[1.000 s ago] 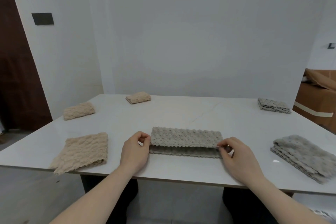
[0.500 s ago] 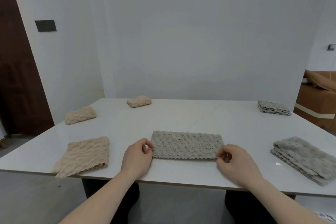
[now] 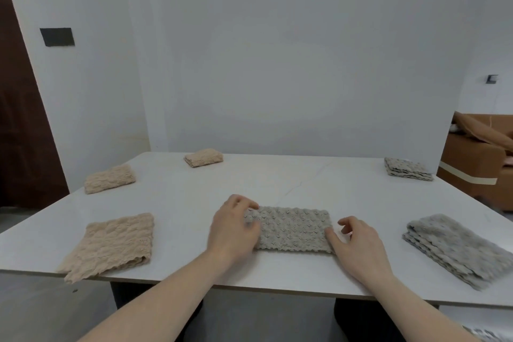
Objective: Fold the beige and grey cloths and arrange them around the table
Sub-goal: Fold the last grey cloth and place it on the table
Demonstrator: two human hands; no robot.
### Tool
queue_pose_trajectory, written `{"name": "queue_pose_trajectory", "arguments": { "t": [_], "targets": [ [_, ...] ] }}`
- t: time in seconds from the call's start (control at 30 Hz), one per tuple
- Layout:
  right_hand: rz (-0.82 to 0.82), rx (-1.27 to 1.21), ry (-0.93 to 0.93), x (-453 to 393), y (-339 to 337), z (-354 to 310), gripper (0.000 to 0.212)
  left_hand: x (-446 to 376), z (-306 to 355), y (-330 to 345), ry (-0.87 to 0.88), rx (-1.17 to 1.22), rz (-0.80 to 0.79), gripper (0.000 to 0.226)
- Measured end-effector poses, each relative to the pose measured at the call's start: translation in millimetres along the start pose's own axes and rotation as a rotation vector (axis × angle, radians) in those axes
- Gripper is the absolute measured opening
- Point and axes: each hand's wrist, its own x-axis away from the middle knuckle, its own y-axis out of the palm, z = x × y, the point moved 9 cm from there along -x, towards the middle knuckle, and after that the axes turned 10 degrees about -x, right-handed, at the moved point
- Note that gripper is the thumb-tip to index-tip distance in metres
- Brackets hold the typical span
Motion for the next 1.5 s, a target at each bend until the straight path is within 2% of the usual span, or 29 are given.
{"name": "queue_pose_trajectory", "arguments": {
  "t": [0.17, 0.3, 0.43, 0.67, 0.77, 1.0, 1.17, 1.33, 1.5],
  "targets": [
    [-0.027, 0.174, 0.066, -2.5, 5.2, 5.4, 0.055, -5.6, 49.7, 66.7, 0.123, -0.254, -0.379, 0.056],
    [-0.067, 0.197, 0.094, -4.5, 10.1, 9.1, 0.062, 7.8, 51.0, 105.3, 0.094, -0.389, -0.527, 0.065],
    [-0.116, 0.200, 0.079, -5.3, 13.7, 7.4, 0.056, 15.0, 52.6, 103.6, 0.109, -0.378, -0.554, 0.066],
    [-0.160, 0.062, 0.095, -2.7, 7.8, 0.3, 0.019, 24.2, 53.9, 96.4, 0.131, -0.371, -0.597, 0.073],
    [-0.142, 0.014, 0.122, -0.1, 2.6, -1.8, 0.016, 18.3, 39.7, 86.3, 0.137, -0.407, -0.612, 0.078],
    [-0.106, -0.006, 0.153, -1.8, 0.5, 3.3, 0.012, 8.9, -48.9, 48.4, -0.078, -0.434, -0.585, 0.076],
    [-0.053, -0.152, 0.217, -1.7, -4.1, 9.8, 0.008, 16.2, -77.8, 38.5, -0.136, -0.353, -0.445, 0.072],
    [0.009, -0.333, 0.305, 1.2, -10.1, 15.9, 0.014, 14.6, -77.5, 36.6, -0.125, -0.344, -0.410, 0.067],
    [-0.050, -0.565, 0.441, -11.3, -13.5, 7.8, 0.049, 14.3, -77.3, 34.8, -0.137, -0.322, -0.381, 0.069]
  ]
}}
